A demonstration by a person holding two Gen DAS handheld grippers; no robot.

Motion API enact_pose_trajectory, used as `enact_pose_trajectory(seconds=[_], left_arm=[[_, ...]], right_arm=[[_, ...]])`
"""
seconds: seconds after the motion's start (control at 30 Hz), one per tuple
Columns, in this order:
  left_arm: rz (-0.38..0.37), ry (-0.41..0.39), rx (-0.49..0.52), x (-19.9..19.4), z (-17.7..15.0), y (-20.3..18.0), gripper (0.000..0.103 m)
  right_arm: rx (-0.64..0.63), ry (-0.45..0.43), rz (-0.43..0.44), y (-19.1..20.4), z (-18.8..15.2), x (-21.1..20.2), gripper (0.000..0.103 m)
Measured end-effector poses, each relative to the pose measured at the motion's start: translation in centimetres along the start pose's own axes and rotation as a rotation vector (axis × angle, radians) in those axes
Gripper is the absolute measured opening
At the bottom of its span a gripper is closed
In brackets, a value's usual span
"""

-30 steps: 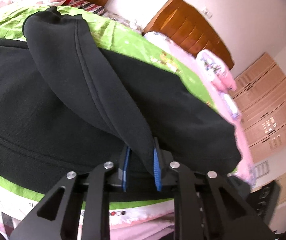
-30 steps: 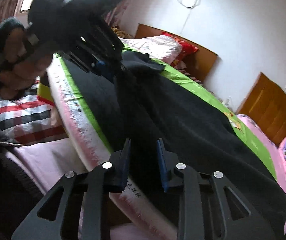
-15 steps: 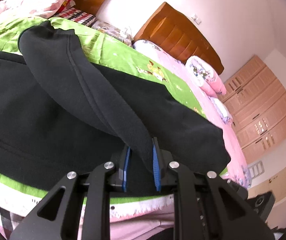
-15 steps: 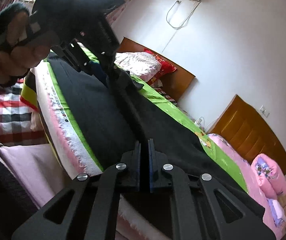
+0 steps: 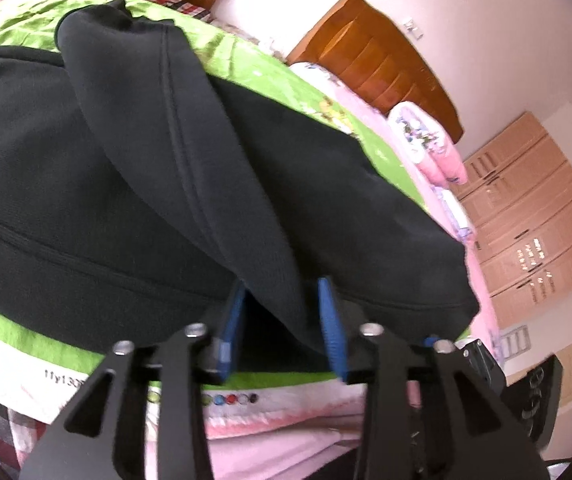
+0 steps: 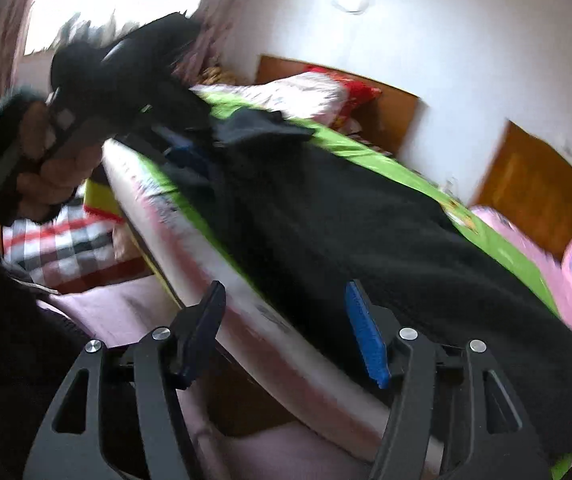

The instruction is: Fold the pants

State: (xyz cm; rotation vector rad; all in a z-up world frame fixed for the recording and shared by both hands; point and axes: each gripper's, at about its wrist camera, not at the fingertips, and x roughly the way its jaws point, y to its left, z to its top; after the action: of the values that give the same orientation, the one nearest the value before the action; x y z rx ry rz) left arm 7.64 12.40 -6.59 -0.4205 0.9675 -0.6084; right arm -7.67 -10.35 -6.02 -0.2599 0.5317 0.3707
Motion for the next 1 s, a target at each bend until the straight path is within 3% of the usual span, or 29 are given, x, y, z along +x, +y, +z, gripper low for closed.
enact_pose_trajectory(seconds=[0.07, 0.17, 0.27, 0.3, 0.47, 0.57, 0.67, 0.73, 0.83, 0.87, 0.93, 1.0], left_arm=[[-0.022, -0.015, 0.014, -0.1, -0.2, -0.6, 0.051], [0.009, -0.014, 0.034, 0.7, -0.2, -1.1, 0.053], [0.021, -0.019, 0.040, 1.1, -0.2, -1.1, 0.052], [0.032, -0.016, 0.051, 1.1, -0.2, -1.2, 0.051], [0.054, -0.013, 0.089, 1.1, -0.5, -1.5, 0.051], [0.042, -0.008, 0.086, 1.1, -0.4, -1.3, 0.052], [0.031, -0.005, 0.084, 1.1, -0.3, -1.2, 0.055], [0.030, -0.004, 0.091, 1.2, -0.3, -1.4, 0.059], [0.033, 0.000, 0.106, 1.2, -0.4, -1.8, 0.064], [0.035, 0.001, 0.112, 1.1, -0.4, -1.8, 0.066], [0.059, -0.013, 0.137, 0.3, -0.5, -2.0, 0.086], [0.118, -0.043, 0.157, -0.5, -0.4, -1.6, 0.093]], right_arm=[[0.121, -0.005, -0.009, -3.1, -0.5, -1.1, 0.059], [0.242, 0.032, -0.097, -7.4, -0.8, -1.2, 0.060], [0.309, 0.138, -0.155, -10.5, -0.6, -0.2, 0.062], [0.334, 0.226, -0.129, -11.3, -0.9, 0.5, 0.063], [0.280, 0.333, -0.096, -10.9, -1.5, -0.4, 0.063], [0.303, 0.320, -0.082, -11.6, -0.6, -1.1, 0.062], [0.313, 0.237, -0.133, -13.3, 1.9, -0.5, 0.063], [0.321, 0.248, -0.150, -15.4, 3.3, 2.3, 0.077], [0.266, 0.434, -0.237, -17.0, 3.5, 7.3, 0.078], [0.264, 0.493, -0.210, -17.2, 2.6, 8.1, 0.079], [0.363, 0.491, -0.142, -18.5, 0.9, 7.2, 0.086], [0.407, 0.472, -0.101, -19.4, -0.5, 5.2, 0.087]])
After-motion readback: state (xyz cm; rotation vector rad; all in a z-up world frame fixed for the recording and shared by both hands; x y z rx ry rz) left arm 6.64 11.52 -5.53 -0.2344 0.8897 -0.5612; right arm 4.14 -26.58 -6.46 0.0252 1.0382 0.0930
